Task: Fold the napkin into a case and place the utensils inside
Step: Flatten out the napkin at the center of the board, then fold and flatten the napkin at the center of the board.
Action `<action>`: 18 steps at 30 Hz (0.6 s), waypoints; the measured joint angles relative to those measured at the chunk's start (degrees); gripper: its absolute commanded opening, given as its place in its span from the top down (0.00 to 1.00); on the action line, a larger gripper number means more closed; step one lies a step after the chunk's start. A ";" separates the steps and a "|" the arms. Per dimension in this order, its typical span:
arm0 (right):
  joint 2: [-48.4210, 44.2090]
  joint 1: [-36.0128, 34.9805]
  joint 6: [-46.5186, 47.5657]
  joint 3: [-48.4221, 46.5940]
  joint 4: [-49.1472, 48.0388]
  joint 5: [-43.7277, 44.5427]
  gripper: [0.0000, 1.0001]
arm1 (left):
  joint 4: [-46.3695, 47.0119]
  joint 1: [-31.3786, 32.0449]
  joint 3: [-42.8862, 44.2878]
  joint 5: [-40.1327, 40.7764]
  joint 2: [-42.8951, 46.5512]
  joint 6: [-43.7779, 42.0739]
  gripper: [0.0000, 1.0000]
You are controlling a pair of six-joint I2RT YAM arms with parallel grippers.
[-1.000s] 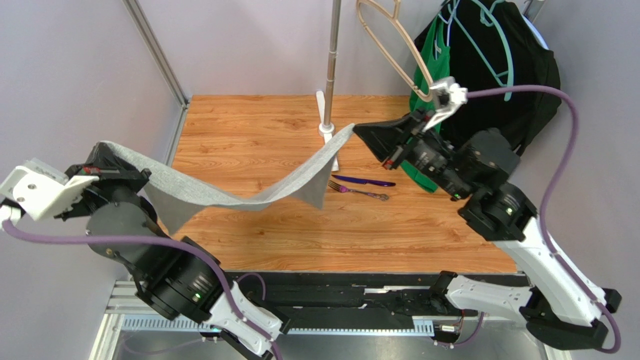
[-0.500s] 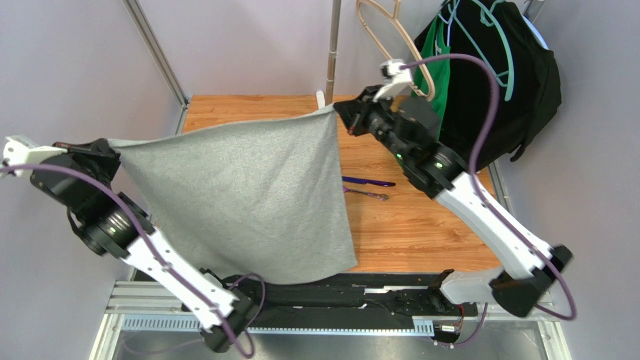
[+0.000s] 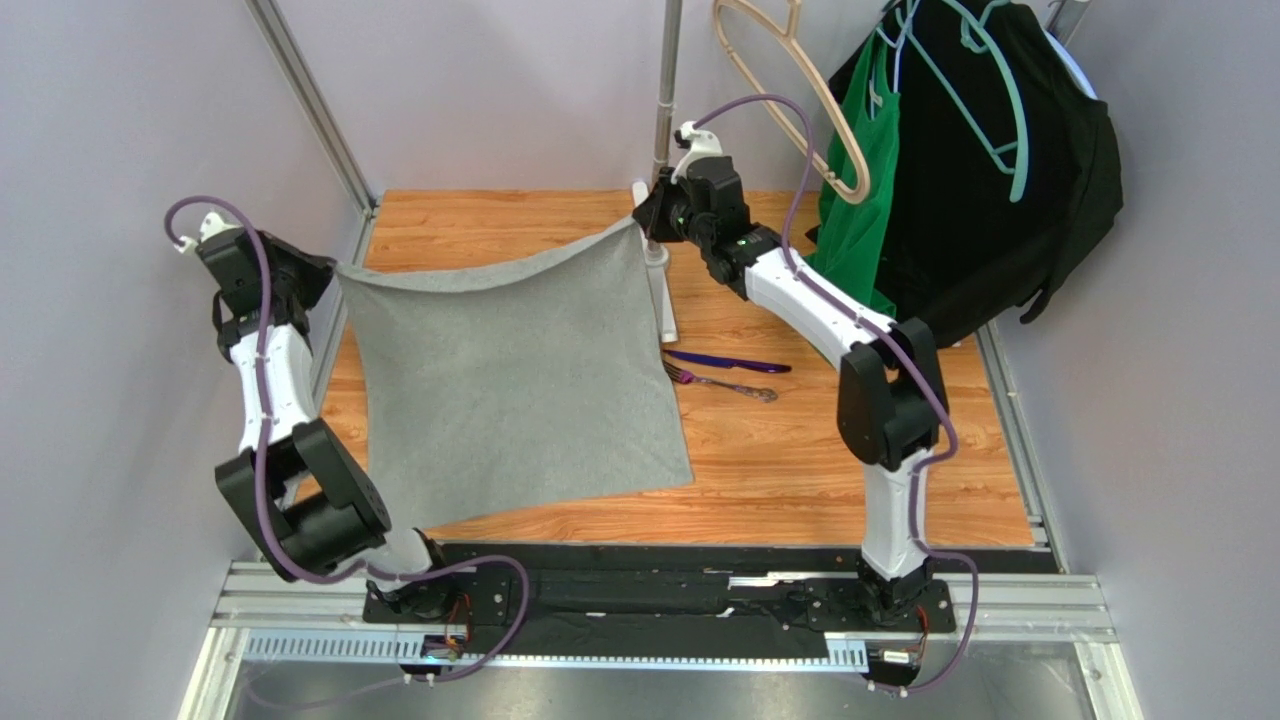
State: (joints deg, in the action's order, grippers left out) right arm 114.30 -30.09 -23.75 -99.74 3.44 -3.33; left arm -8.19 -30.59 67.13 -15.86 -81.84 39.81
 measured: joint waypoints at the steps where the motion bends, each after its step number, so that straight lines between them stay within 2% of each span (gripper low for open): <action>1: 1.97 0.44 0.00 -1.42 -0.20 -0.46 1.00 | 0.66 0.48 0.09 0.33 -1.53 -0.07 1.00; 5: 8.22 1.90 0.00 -7.23 -0.55 -1.99 1.00 | 0.96 2.91 2.71 1.44 -5.75 -0.57 1.00; 11: 10.47 1.99 -0.13 -10.43 0.68 -4.35 1.00 | -0.76 3.76 6.80 2.64 -7.13 -1.20 1.00; 15: 9.60 1.62 -1.27 -10.16 3.89 -6.05 1.00 | -9.01 3.76 8.31 4.72 -7.04 -1.14 1.00; 18: 5.64 1.27 -2.58 -4.04 5.92 -7.10 1.00 | -17.75 3.76 8.35 8.13 -6.86 -1.11 1.00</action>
State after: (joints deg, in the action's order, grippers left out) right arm 119.94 -28.82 -26.33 -103.79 9.37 -10.44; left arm -25.93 -26.83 75.48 -7.73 -88.71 38.70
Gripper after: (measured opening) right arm 0.010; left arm 0.013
